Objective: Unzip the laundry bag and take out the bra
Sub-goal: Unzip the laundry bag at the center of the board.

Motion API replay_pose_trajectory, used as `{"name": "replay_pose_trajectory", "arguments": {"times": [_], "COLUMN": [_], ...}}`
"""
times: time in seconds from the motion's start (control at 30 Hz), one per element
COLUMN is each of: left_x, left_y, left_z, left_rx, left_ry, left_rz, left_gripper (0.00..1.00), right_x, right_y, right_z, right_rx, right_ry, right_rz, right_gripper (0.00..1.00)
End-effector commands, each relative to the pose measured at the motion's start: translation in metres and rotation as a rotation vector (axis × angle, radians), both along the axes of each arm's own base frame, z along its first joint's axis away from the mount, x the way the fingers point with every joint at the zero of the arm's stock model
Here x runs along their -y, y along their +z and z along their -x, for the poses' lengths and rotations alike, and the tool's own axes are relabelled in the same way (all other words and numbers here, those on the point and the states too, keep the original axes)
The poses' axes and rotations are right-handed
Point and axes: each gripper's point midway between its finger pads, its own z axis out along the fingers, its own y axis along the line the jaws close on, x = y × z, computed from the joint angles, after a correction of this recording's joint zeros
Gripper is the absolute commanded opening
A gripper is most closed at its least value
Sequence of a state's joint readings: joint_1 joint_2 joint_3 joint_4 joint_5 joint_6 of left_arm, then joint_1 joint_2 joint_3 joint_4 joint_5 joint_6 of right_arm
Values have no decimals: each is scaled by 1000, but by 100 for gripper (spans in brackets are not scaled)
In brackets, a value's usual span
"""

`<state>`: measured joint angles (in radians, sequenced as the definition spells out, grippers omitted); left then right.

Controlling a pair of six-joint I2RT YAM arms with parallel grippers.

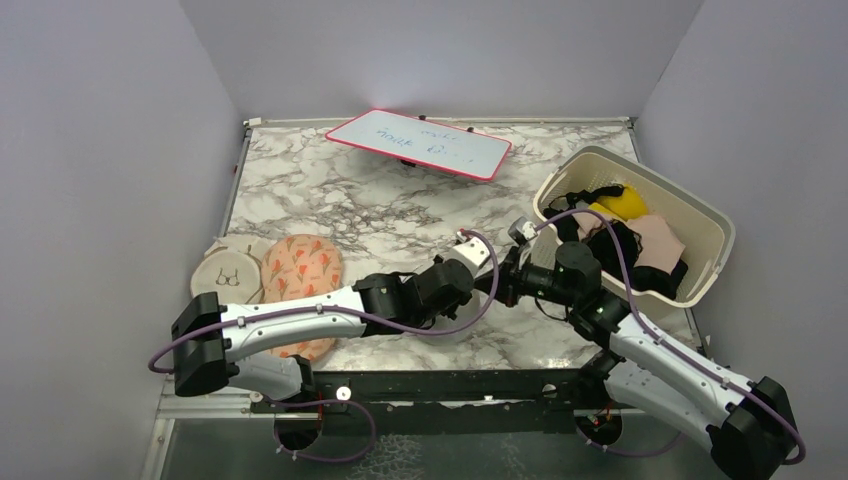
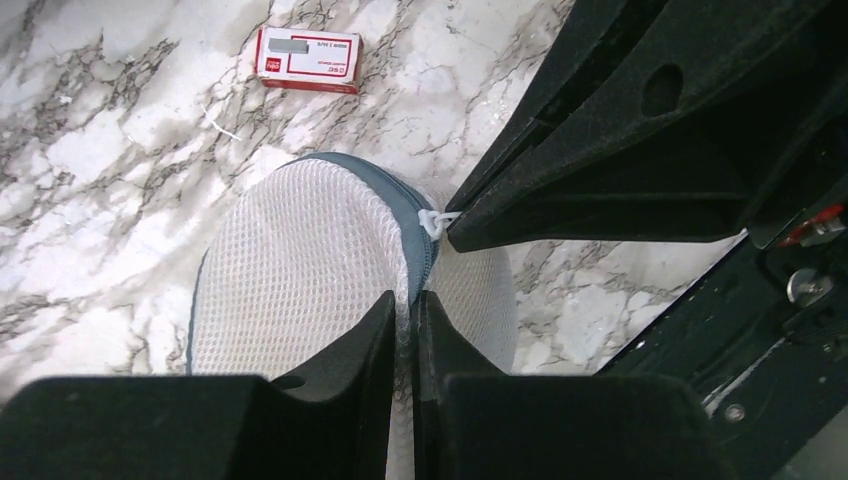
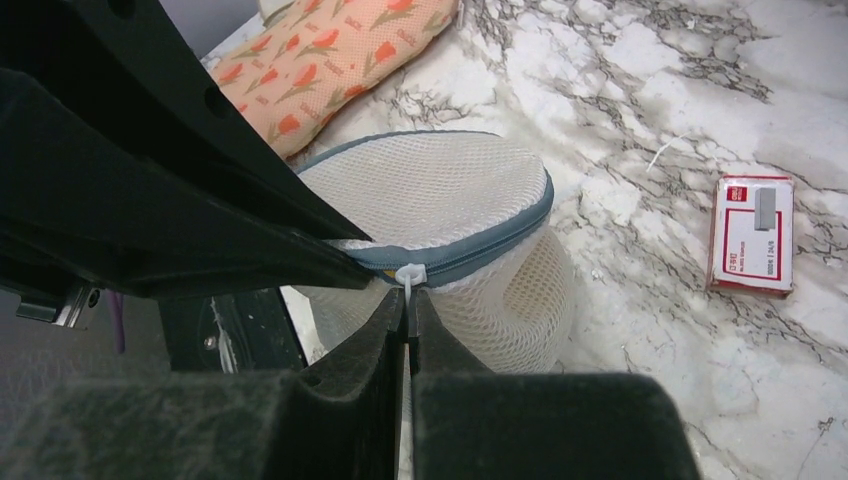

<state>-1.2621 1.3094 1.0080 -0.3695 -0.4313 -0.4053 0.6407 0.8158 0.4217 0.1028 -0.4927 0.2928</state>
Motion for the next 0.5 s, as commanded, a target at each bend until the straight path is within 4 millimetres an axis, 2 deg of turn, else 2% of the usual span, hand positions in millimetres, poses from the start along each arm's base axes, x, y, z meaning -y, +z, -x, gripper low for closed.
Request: {"name": "replay_pose_trajectory", "arguments": {"times": [0.0,0.2,0.37,0.47], "left_x": [3,-3,2,3], "left_y": [17,27,40,45], "left_z": [-6,-9,-1,3], "left_rx": [73,151,161,155], "left_ry": [-77,-145,-205,-200], "left_rz": [-39,-88,-28,33], "left_gripper": [0,0,0,0], "right_x": [1,10,15,15], "right_y": [10,7,5,9], "right_z": [-1,-19,-33,-35], "right_rx": [19,11,-6,-15], "right_ry": [6,-105,-184,-199], "right_rz": [23,64,95,92], "right_gripper": [1,1,1,1]}}
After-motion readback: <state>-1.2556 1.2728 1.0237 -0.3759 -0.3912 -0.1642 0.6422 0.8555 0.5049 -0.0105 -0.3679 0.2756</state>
